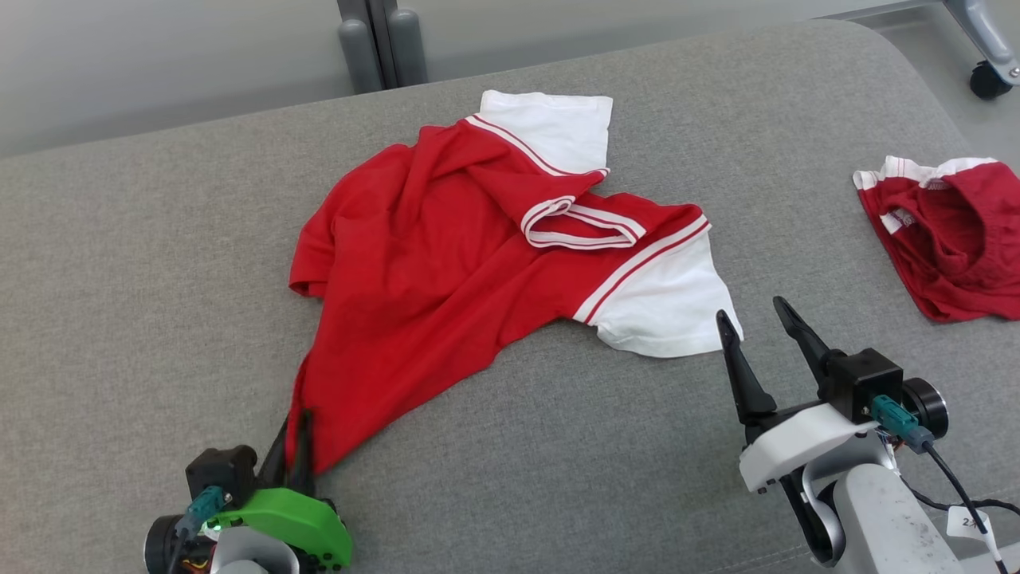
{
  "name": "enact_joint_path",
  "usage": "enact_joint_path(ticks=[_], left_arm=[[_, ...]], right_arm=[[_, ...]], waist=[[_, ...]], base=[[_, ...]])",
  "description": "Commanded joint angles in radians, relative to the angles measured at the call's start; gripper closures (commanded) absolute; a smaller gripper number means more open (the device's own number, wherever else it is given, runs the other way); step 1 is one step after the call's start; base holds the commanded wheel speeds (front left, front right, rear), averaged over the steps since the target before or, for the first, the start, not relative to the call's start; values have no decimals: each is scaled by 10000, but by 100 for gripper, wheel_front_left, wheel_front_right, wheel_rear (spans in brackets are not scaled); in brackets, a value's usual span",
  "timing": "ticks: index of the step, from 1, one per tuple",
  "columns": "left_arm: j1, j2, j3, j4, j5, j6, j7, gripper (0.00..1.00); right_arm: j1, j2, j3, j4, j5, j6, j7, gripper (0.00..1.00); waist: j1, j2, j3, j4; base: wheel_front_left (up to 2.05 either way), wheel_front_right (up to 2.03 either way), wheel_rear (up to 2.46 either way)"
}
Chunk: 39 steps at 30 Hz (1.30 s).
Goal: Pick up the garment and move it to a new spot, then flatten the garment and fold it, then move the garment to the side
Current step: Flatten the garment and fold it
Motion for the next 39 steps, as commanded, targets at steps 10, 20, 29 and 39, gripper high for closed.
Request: enact_joint_path(ticks=[10,20,29,39], left_arm=[[333,-36,131,-1030,-200,-33,2,100],[598,140,308,-1543,-169,-33,2,100],[-354,318,227,-1217,-345,-33,2,100],[-1425,725,710,-4,-81,-33,1,100]], right_arm=[[263,-32,-229,62,82,-13,-44,0],[239,-37,-285,226,210,-13,-44,0],[-235,-37,-138,72,115,-13,-44,0],[-454,-36,-117,-107,172,-13,-45,0]], waist=[[0,0,-432,745],[0,0,-427,1381],[0,0,353,940],[0,0,928,414]], base=[[0,0,0],[0,0,0],[0,0,0],[0,0,0]])
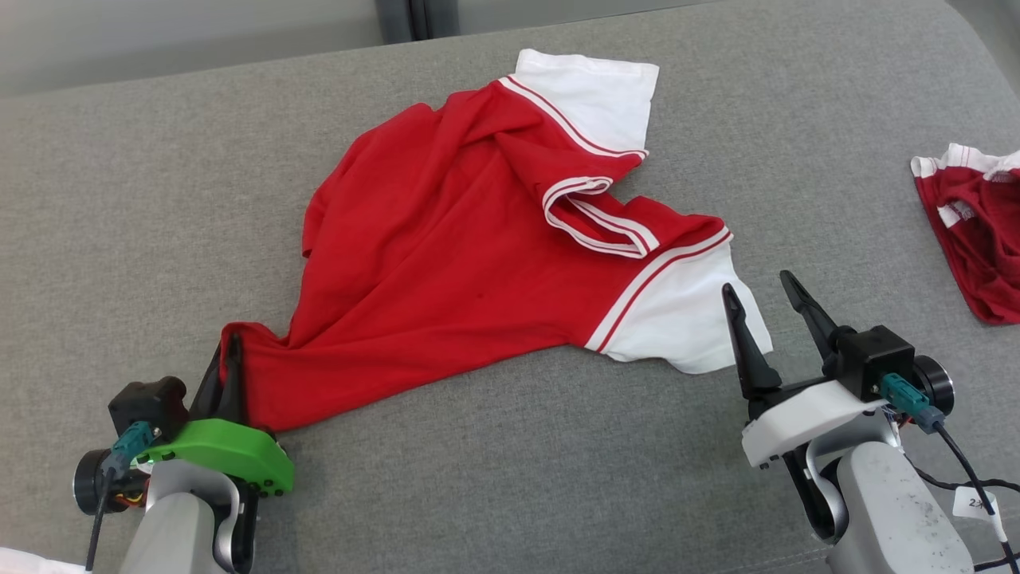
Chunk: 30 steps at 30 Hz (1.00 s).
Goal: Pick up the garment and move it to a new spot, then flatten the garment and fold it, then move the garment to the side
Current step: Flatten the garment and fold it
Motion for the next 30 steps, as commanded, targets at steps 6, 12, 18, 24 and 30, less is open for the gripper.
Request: enact_joint_path(ticks=[6,12,18,24,30], left_arm=[[-215,77,326,382,376,-33,-1,3],[502,-225,1008,-64,764,-33,1,0],[1511,-513,1436,-1022,1438,-33,1,0],[2529,-775,1439,-1580,1828,-34,1,0],[3350,-920,1227,-1867,1935,-34,1,0]], right_arm=[[-19,-36,-97,41,-20,-13,-45,0],[154,-40,-212,132,-27,-13,-45,0],[539,-36,-423,-72,-166,-13,-45,0],[1098,-39,-570,64,-254,-13,-45,0],[1709,-37,-726,306,-263,-13,-45,0]], waist=[[0,-1,1,-147],[0,-1,-543,8],[0,-1,-1181,170],[0,-1,-1839,250],[0,-1,-2292,271]], base=[[0,0,0],[0,0,0],[0,0,0],[0,0,0],[0,0,0]])
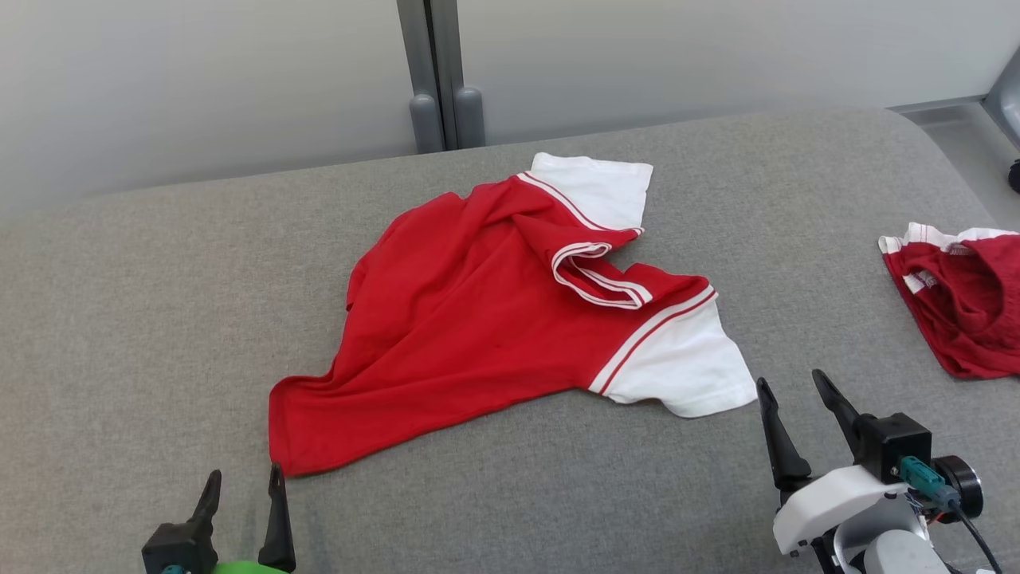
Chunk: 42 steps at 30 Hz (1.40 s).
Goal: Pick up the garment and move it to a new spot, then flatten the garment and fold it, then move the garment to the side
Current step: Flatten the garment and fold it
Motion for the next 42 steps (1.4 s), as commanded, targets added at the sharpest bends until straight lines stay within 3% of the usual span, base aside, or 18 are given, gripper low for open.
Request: enact_joint_path(ticks=[1,11,23,38,39,40,42], left_arm=[[204,0,-46,-63,25,-34,3,0],[271,-21,-159,48,-278,-32,3,0],[-877,42,-305,416,-815,-32,3,0],[-1534,112,-731,2475,-1192,-34,86,0],[-1537,93,-844,2556,-1210,-34,87,13],[-1531,91,-988,2686,-1272,-34,95,58],[-1531,105,-1274,2895,-1393,-43,121,100]], right_arm=[[170,-39,-40,60,9,-13,-45,0],[298,-39,-84,164,20,-13,-45,0],[-406,-39,8,-106,39,-13,-45,0],[-923,-39,-52,-141,26,-13,-45,0],[-946,-39,-81,-103,11,-13,-45,0],[-989,-38,-119,-54,-17,-13,-45,0],[-1078,-39,-181,31,-62,-13,-45,0]], waist=[[0,-1,-238,48],[0,-1,-159,43],[0,-1,1219,-112],[0,-1,1856,-190],[0,-1,1860,-173],[0,-1,1871,-150],[0,-1,1883,-109]], base=[[0,0,0],[0,0,0],[0,0,0],[0,0,0],[0,0,0],[0,0,0],[0,0,0]])
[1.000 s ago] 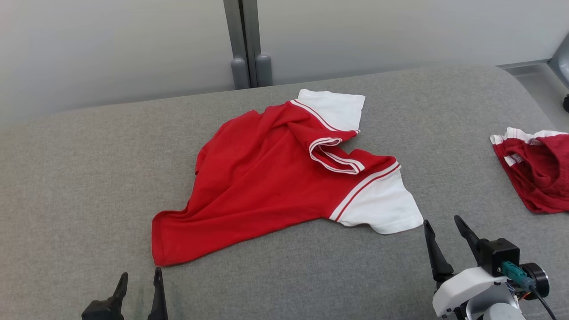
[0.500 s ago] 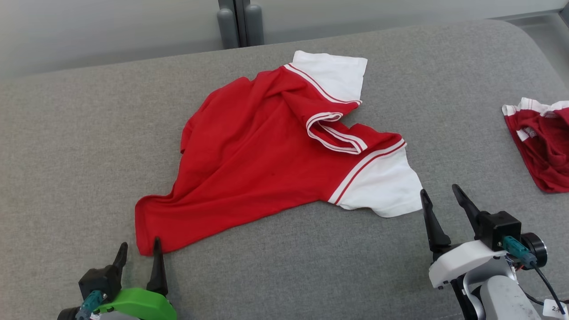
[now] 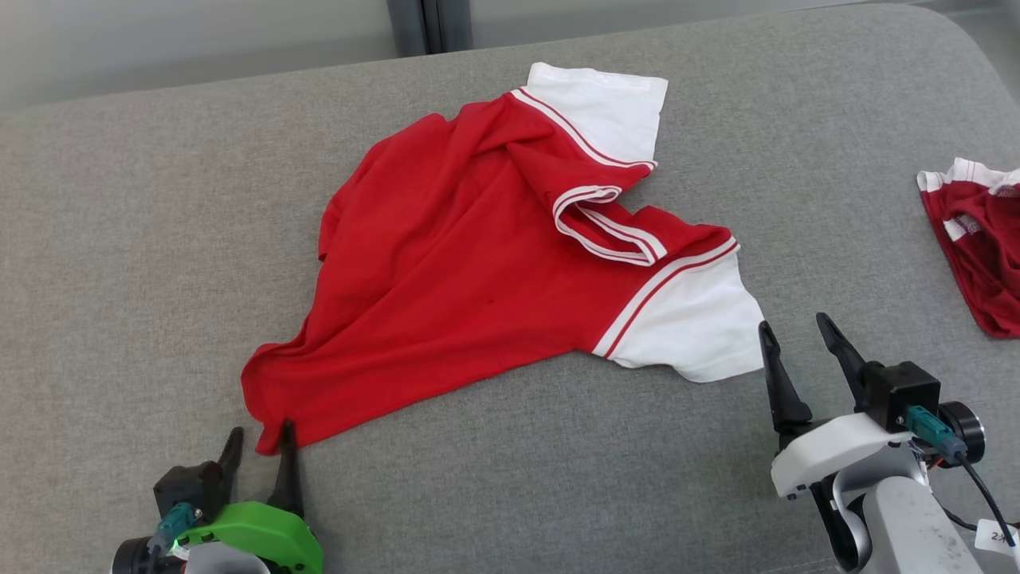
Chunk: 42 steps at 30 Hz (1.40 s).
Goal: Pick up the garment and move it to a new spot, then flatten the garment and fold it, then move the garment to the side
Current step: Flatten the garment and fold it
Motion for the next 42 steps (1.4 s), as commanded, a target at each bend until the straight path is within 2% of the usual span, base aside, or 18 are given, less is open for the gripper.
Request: enact_joint_path(ticks=[1,8,14,18,20,21,24,28,36,42], left_arm=[[228,-130,-350,513,-147,-54,270,100],[150,6,-826,600,-528,-51,277,100],[76,169,-926,473,-687,-40,277,100],[38,231,-980,426,-682,-19,276,100],[54,231,-1026,401,-715,-17,270,100],[81,210,-1080,406,-765,-19,268,100],[82,163,-1148,220,-847,-19,239,100],[105,188,-1237,-179,-980,-19,189,100],[-529,534,-1479,-2117,-1447,-19,152,100],[-1552,1353,-1791,-3778,-2041,-19,152,100]], right_arm=[[-175,-41,-71,73,-76,-13,-45,0],[-464,-38,-285,658,-195,-13,-45,0],[-1135,-31,-507,2223,-459,-13,-45,0],[-1450,-36,-111,3292,-134,-13,-36,0],[-1500,-33,184,3881,18,-13,14,61],[-1492,-15,326,4097,119,-7,32,100],[-1492,-2,436,4177,316,-7,40,100],[-1449,-30,242,3480,506,-7,-22,100],[-1773,-45,-498,598,1577,-10,-25,100],[-2533,-39,-689,-1239,1929,-10,-25,100]], waist=[[0,-1,11,41],[0,-1,41,201],[0,-1,144,374],[0,-1,179,475],[0,-1,162,503],[0,-1,136,512],[0,-1,57,526],[0,-1,-178,494],[0,-1,-906,503],[0,-1,-1660,473]], base=[[0,0,0],[0,0,0],[0,0,0],[0,0,0],[0,0,0],[0,0,0],[0,0,0],[0,0,0],[0,0,0],[0,0,0]])
